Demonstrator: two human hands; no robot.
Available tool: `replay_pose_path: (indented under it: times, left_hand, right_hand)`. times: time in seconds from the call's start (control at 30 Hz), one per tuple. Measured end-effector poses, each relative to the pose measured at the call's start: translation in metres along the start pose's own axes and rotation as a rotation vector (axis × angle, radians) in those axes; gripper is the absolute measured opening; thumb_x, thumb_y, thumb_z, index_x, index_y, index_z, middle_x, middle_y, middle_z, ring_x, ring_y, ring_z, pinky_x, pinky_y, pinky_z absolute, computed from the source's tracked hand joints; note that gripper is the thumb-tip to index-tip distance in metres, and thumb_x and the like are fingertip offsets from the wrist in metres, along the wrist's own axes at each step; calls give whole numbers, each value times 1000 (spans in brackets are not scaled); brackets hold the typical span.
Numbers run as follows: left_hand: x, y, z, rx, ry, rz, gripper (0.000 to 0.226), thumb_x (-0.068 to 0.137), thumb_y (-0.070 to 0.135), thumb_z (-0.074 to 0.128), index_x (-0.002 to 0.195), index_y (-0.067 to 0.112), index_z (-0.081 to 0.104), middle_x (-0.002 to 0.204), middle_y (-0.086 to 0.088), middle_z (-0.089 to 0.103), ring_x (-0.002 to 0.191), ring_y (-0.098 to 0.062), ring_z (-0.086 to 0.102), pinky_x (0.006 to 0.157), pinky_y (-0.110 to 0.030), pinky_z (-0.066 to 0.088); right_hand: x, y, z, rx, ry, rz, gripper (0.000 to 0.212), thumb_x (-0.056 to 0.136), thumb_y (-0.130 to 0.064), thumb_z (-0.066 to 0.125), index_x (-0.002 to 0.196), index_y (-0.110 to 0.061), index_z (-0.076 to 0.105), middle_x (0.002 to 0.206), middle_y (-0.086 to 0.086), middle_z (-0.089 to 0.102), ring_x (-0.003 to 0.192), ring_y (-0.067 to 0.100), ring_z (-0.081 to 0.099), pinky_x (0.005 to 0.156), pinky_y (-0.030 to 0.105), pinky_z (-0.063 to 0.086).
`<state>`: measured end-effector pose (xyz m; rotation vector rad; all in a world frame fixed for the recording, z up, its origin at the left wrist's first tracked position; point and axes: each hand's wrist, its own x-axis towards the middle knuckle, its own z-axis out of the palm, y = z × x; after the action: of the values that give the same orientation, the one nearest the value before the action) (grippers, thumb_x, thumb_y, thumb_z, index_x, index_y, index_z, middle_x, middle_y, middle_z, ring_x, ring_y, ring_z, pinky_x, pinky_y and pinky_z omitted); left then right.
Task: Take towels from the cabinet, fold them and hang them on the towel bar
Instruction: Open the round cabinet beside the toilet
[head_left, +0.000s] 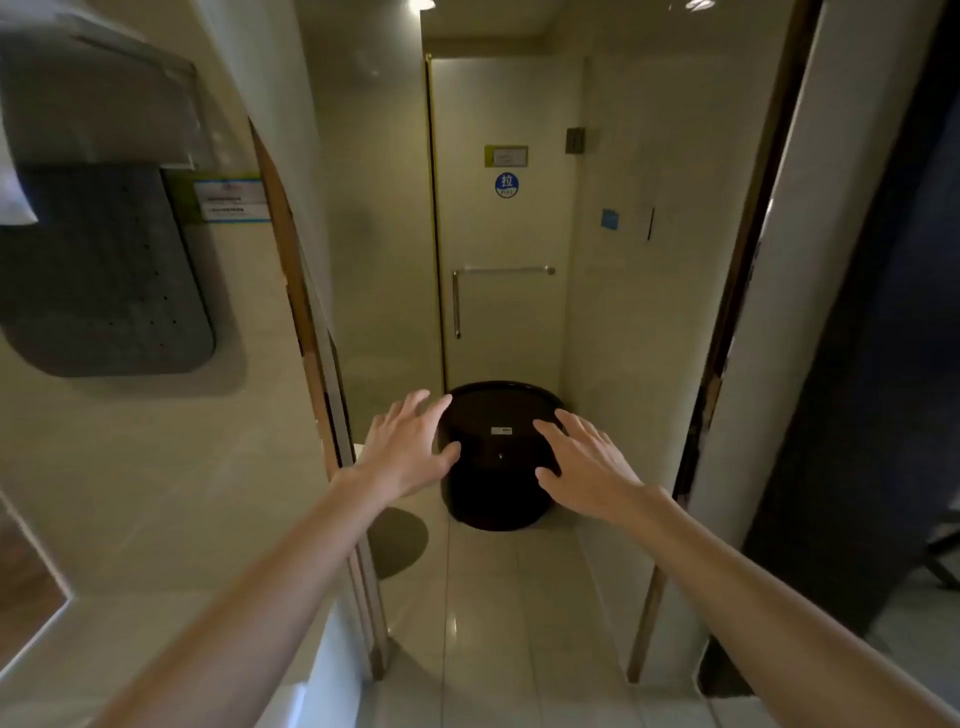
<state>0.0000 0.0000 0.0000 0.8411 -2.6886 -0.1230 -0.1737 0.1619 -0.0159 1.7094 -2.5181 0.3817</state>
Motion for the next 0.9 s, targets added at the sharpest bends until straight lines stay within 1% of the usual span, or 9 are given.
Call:
replay_pose_path:
  times: [0.23, 0.57, 0.77, 0.9]
  left_hand:
    - [68, -13, 46, -15, -50, -21, 73, 90, 51, 48, 152, 26, 16, 157, -5, 18, 143, -26, 22, 112, -48, 25]
    - [204, -37, 74, 9, -67, -71, 73, 91, 49, 48, 151, 26, 15, 158, -7, 15, 144, -27, 19, 114, -49, 23]
    - [267, -54, 95, 25, -51, -87, 71, 91, 47, 51, 150, 25, 18, 159, -7, 16, 145, -28, 18, 115, -49, 20]
    - [305, -69, 114, 30, -75, -114, 71, 92, 48, 48, 151, 28, 15, 159, -7, 16, 145, -28, 18, 115, -49, 20]
  right_hand:
    - [62, 39, 30, -14, -30, 34, 67, 95, -38, 49, 152, -20, 20, 159, 11, 16, 147, 27, 15, 117, 38, 20]
    - [198, 103, 52, 29, -62, 36, 68, 95, -38, 49, 153, -21, 17, 160, 10, 13, 148, 27, 11, 119, 38, 16]
    - [262, 127, 70, 52, -95, 46, 67, 97, -38, 48, 153, -22, 15, 161, 11, 11, 149, 28, 8, 119, 39, 14]
    - [306, 143, 86, 40, -133, 55, 67, 97, -38, 46, 153, -23, 13, 161, 11, 9, 149, 28, 7, 119, 40, 14]
